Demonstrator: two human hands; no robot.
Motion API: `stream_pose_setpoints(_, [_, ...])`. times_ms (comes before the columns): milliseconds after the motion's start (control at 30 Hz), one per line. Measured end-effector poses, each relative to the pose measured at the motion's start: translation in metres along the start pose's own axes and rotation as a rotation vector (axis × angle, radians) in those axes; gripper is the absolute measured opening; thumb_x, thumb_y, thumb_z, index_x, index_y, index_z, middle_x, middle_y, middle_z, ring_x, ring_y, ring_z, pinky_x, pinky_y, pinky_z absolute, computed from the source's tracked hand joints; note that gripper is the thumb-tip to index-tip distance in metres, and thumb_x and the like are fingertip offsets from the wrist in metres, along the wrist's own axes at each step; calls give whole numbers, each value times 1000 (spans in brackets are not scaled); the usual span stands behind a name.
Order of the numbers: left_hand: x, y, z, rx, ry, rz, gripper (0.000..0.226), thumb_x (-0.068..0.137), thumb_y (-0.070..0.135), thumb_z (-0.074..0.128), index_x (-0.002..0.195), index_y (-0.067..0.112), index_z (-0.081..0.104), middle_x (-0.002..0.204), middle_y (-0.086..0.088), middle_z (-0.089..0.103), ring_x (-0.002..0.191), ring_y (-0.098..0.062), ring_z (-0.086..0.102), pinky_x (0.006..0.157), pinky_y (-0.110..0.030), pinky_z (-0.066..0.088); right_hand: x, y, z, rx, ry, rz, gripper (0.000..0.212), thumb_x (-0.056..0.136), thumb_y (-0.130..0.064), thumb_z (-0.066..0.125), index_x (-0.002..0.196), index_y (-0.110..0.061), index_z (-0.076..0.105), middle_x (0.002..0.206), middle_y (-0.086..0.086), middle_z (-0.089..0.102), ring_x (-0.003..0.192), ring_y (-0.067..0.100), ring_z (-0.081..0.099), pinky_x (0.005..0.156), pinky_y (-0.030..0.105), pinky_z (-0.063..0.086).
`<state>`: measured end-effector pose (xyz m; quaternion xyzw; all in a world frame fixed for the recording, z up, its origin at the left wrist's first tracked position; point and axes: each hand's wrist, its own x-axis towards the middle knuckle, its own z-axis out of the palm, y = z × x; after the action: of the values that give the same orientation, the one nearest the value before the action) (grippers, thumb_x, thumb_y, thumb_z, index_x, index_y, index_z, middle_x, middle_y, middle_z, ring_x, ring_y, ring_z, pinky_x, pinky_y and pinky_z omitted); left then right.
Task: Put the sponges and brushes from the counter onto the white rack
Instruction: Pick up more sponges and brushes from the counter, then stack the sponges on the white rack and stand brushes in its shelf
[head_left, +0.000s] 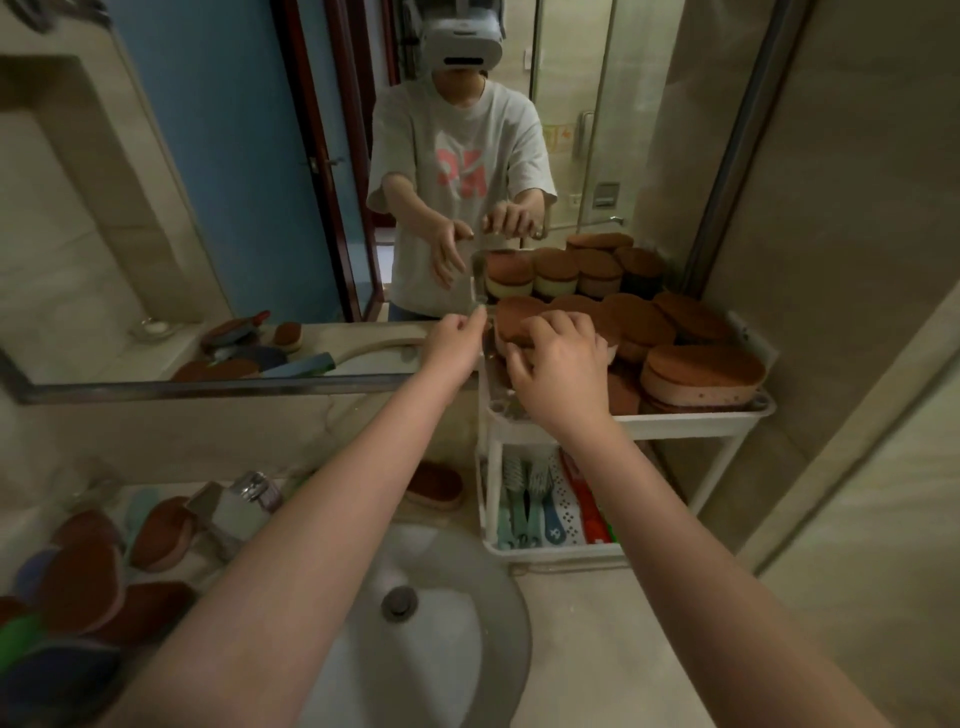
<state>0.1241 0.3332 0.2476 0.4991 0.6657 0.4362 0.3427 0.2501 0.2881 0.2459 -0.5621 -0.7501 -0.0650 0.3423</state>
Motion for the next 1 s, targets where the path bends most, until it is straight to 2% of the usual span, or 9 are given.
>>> stream_pose_setpoints(133, [-20,-34,-47,-48,92,93,24,96,34,44,102,16,59,96,2,58,91,-15,54,77,-29,40,-17,-46,20,127,6,-125,29,81,-24,53,98,-6,67,96,12,65,95,35,56,79,43,47])
stream_pose_setpoints(300, [-36,-88,-114,29,69,82,20,95,27,49,107,15,59,99,5,57,91,-10,51,79,-26,38,-39,-98,59,267,-70,-128,28,84,-18,57,106,-4,65,98,14,65,94,33,56,79,39,47])
stream_pose_setpoints(433, [-35,-137,-148,-2,29,-22,19,95,26,49,107,16,60,100,1,61,90,-13,56,77,-28,47,-49,-111,102,292,-283,46,32,90,-24,59,118,-10,60,117,8,61,109,25,54,91,38,47])
stream_pose_setpoints(533, [-37,-179,-146,-85,0,-101,12,93,20,50,85,20,59,85,-1,63,83,-18,60,76,-32,49,-54,-105,140,249,-489,192,35,90,-28,59,122,-11,58,120,9,61,108,25,57,90,37,48])
stream_pose_setpoints(600, [-38,-206,-135,-140,-12,-169,19,92,16,51,74,21,55,76,1,62,70,-14,58,65,-27,46,-58,-97,167,210,-623,272,37,89,-29,60,122,-11,57,119,10,62,106,27,59,87,37,50])
stream_pose_setpoints(667, [-38,-231,-122,-157,-61,-264,21,92,17,52,71,21,53,78,-3,62,66,-13,56,59,-25,41,-60,-88,192,190,-731,281,34,87,-28,63,115,-10,59,114,12,63,101,29,60,85,39,51])
stream_pose_setpoints(767, [-28,-268,-105,-151,-100,-436,23,91,26,53,69,21,51,86,-8,59,78,-22,55,62,-27,40,-58,-78,228,135,-836,201,33,85,-26,66,112,-8,59,111,15,62,97,31,61,83,40,51])
stream_pose_setpoints(867, [-16,-292,-97,-226,-65,-630,14,90,29,53,84,16,53,94,-8,54,78,-18,51,57,-25,39,-50,-75,264,23,-875,80,36,84,-28,66,114,-11,57,116,10,57,102,32,59,82,38,51])
stream_pose_setpoints(1000, [3,-314,-91,-277,3,-751,26,90,29,56,108,11,52,108,-9,52,91,-21,52,65,-29,44,-42,-70,312,-10,-866,-33,33,88,-29,58,118,-16,53,124,7,54,106,31,57,77,32,43])
